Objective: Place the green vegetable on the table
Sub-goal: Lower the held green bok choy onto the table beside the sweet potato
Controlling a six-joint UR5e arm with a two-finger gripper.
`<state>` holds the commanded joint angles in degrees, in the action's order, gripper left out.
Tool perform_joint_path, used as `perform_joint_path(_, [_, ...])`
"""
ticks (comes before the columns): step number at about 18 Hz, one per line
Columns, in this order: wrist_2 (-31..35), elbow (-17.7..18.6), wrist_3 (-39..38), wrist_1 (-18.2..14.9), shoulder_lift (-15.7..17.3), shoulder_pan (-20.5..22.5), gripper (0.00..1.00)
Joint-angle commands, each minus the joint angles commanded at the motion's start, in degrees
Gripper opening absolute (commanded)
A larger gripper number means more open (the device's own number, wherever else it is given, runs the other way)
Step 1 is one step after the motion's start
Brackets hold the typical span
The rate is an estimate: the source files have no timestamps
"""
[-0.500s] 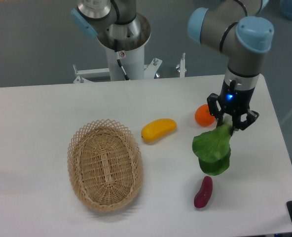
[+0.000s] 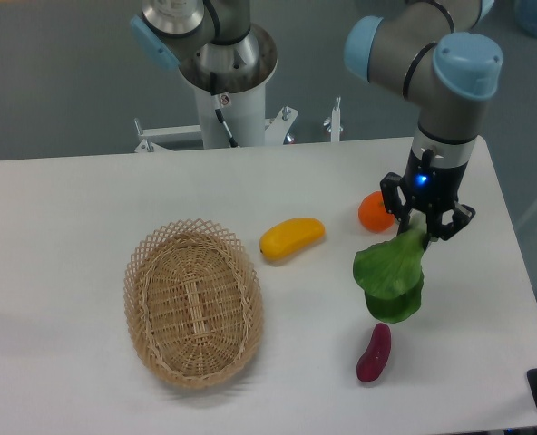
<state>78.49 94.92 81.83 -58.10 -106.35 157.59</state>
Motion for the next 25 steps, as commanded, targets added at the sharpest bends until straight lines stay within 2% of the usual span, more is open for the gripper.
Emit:
perform_joint_path(7, [0.1,1.3,4.5,0.5,-0.4,0.3,0.46])
perform_joint_path(9, [0.1,1.1,7.3,1.3,-1.7,0.3,0.46])
perform_joint_path(13, [1.3,1.3,14.1,9.3,-7.5,0.4,0.46])
perform_joint_path(14, [2.4,1.2,14.2,10.2,-8.4,0.5,0.46])
perform_joint_path(16, [3.7,1.3,15.0,10.4,-9.1,0.6,0.46])
perform_joint_path(21, [3.7,3.6,22.9,10.6,-9.8,2.4,0.46])
perform_joint_path(25, [3.6,4.6,23.6,10.6,-10.0,2.4,0.46])
